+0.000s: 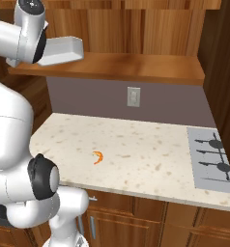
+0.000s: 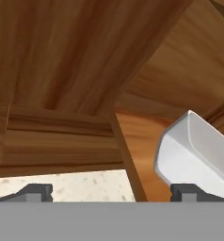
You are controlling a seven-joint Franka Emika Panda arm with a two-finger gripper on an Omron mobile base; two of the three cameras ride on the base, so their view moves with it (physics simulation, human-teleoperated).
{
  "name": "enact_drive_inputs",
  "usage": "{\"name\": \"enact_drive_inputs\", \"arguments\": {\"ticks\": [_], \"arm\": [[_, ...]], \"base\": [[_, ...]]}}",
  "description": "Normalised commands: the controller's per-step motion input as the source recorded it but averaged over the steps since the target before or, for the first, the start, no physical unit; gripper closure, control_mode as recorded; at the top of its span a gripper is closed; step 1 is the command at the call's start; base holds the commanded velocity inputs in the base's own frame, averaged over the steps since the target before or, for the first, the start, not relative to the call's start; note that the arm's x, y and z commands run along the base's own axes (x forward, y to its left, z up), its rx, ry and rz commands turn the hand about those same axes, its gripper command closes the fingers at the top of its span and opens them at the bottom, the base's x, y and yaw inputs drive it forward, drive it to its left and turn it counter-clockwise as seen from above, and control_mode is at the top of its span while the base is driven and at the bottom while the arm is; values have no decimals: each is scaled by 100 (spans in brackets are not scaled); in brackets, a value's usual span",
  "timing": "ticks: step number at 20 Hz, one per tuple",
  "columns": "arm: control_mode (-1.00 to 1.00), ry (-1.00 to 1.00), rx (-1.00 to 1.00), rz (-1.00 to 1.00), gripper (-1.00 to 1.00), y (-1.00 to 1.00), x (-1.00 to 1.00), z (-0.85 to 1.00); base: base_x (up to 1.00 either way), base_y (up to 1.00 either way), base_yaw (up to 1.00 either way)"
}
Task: Retrieve the tupperware from the cabinet, then place the raw meat into the tupperware to avoid contamination.
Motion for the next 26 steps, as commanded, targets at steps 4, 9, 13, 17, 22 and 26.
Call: {"name": "enact_drive_inputs", "arguments": {"ticks": [4, 9, 13, 17, 22, 26], "arm": [[-100, 2, 0, 0, -100, 13, 18, -4], [-100, 1, 0, 0, -100, 13, 16, 0], [-100, 0, 0, 0, -100, 12, 15, 0], [-100, 0, 0, -1, -100, 8, 12, 0], [-100, 1, 0, -2, -100, 2, 12, 0], [-100, 1, 0, -2, -100, 0, 12, 0]], "base": [[0, 0, 0], [0, 0, 0], [0, 0, 0], [0, 0, 0], [0, 0, 0], [0, 0, 0]]}}
